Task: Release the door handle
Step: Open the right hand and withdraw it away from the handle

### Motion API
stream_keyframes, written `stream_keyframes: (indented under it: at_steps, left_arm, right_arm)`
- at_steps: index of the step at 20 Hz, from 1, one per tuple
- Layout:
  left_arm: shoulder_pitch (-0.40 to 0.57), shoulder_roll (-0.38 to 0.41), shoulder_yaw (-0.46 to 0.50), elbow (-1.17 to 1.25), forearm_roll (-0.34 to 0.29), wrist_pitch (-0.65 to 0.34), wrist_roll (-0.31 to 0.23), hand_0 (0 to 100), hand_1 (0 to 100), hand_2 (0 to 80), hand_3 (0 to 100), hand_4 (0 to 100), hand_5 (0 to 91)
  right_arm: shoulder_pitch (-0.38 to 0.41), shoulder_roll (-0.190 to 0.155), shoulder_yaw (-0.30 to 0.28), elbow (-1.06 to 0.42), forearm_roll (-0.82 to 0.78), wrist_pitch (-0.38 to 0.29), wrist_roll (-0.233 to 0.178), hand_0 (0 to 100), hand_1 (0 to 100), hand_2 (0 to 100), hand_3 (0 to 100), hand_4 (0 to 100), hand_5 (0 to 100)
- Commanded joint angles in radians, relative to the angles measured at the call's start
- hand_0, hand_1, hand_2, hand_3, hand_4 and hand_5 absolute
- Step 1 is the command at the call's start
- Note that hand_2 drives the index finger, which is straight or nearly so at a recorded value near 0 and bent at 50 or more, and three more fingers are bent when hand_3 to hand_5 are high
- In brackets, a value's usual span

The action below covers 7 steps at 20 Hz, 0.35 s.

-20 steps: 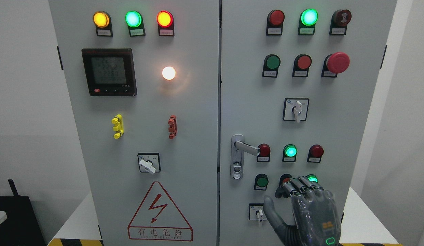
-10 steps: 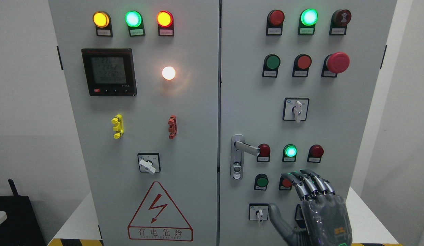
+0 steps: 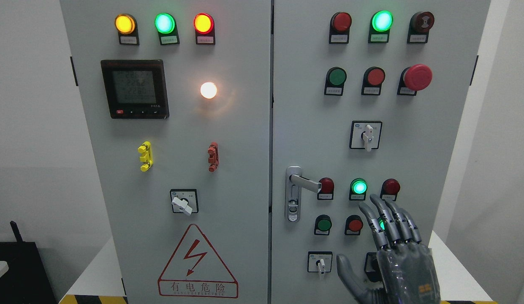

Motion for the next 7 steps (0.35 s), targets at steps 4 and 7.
stream_keyframes:
  at_steps: [4,7]
  left_arm:
    - [0.000,0.000,0.000,-0.009,-0.028,-0.001,0.001,12,39,0.0,0,0,0.0]
    - [0.000,0.000,0.000,-0.009,-0.028,-0.001,0.001,12,39,0.0,0,0,0.0]
  right_arm:
    - [0.008,0.005,-0.007,-0.010,-0.002,0.000,0.001,41,15,0,0,0,0]
    - [0.008,0.005,-0.007,-0.010,-0.002,0.000,0.001,41,16,0,0,0,0]
